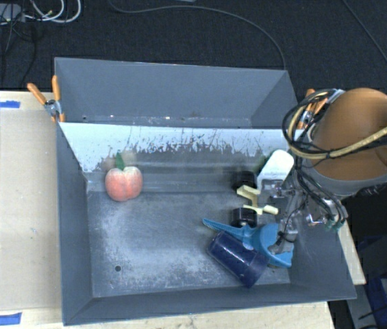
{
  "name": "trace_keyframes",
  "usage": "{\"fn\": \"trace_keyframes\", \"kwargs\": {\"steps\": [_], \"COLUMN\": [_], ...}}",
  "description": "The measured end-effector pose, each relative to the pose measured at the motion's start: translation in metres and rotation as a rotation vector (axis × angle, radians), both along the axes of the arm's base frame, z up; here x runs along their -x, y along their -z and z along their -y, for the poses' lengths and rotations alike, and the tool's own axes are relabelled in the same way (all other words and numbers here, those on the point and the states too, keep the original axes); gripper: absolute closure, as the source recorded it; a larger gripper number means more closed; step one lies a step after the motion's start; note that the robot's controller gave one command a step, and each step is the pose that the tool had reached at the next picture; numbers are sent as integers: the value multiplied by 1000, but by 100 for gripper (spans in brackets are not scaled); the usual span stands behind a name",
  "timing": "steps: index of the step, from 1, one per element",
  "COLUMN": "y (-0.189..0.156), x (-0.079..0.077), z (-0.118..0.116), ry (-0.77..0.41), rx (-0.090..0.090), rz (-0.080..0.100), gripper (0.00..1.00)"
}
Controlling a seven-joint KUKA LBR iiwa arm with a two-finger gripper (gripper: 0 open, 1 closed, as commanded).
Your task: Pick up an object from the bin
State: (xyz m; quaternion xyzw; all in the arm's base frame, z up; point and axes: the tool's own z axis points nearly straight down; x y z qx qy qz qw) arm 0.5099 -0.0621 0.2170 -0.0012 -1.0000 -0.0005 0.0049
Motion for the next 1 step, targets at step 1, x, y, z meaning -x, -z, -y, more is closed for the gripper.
{"fn": "trace_keyframes", "kwargs": {"steps": [1], "y": [-4], "x": [-2], "z": [0], "ry": [-3], "rx": [1], "rz": [8], "gripper": [0]}}
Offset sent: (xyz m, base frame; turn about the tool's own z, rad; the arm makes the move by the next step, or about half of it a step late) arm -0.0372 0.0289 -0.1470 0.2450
